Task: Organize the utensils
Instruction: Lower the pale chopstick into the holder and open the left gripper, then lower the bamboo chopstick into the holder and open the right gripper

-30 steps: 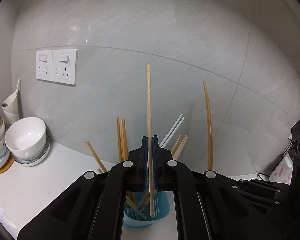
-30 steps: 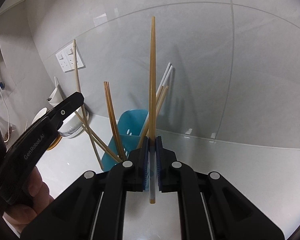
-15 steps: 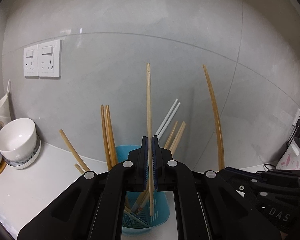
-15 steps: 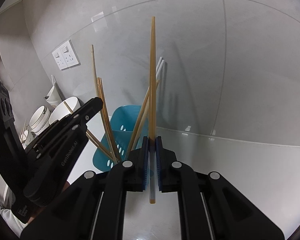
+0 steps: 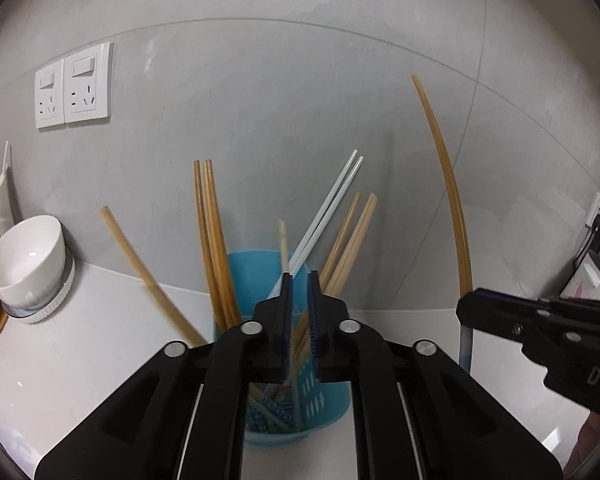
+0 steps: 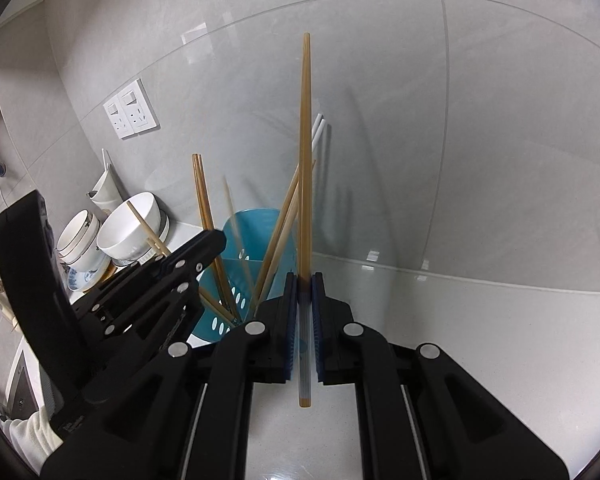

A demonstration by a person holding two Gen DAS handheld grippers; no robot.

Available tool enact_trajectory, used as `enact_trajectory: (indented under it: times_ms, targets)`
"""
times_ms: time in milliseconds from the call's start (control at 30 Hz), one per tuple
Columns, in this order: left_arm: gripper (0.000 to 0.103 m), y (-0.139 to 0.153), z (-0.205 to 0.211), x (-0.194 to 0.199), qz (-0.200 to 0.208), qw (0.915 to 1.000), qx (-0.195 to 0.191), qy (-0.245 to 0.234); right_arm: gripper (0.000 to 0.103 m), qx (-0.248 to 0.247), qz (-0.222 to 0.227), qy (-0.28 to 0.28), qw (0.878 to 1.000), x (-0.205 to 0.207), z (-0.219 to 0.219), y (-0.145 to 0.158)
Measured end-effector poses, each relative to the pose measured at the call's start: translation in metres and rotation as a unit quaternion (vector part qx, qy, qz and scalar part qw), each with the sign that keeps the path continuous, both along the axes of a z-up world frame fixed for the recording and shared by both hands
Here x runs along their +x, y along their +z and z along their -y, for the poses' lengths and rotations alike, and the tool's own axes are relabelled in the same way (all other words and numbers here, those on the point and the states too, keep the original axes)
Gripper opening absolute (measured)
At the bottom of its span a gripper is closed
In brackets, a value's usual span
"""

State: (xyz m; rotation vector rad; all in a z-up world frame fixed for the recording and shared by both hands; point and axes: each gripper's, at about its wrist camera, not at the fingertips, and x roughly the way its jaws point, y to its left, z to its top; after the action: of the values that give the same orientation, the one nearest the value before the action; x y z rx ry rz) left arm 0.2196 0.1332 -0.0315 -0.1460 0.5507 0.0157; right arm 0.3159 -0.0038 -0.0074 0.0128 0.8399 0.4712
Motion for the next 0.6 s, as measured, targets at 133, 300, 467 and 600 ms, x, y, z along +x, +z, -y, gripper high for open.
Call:
enact_trajectory:
  times_ms: [133,300,467,600]
  targets:
    - [0.055,0.004,-0.007,-0.013,-0.014,0.9997,0.017,0.013,0.007,0.001,0.001,0.004,1.000,0.000,-0.004,-0.001]
    - [0.076,0.001,-0.017,-0.029,-0.053,0.9969,0.055,0.021,0.007,0.008,0.002,0.012,1.000,0.000,-0.014,-0.001]
    - [0.088,-0.004,-0.039,-0.043,-0.085,0.9936,0.056,0.049,0.007,0.022,0.015,0.029,0.999,-0.002,-0.028,0.001]
    - [0.094,0.000,-0.050,-0.048,-0.105,0.9912,0.053,0.062,0.007,0.034,0.021,0.042,0.998,-0.001,-0.042,-0.003]
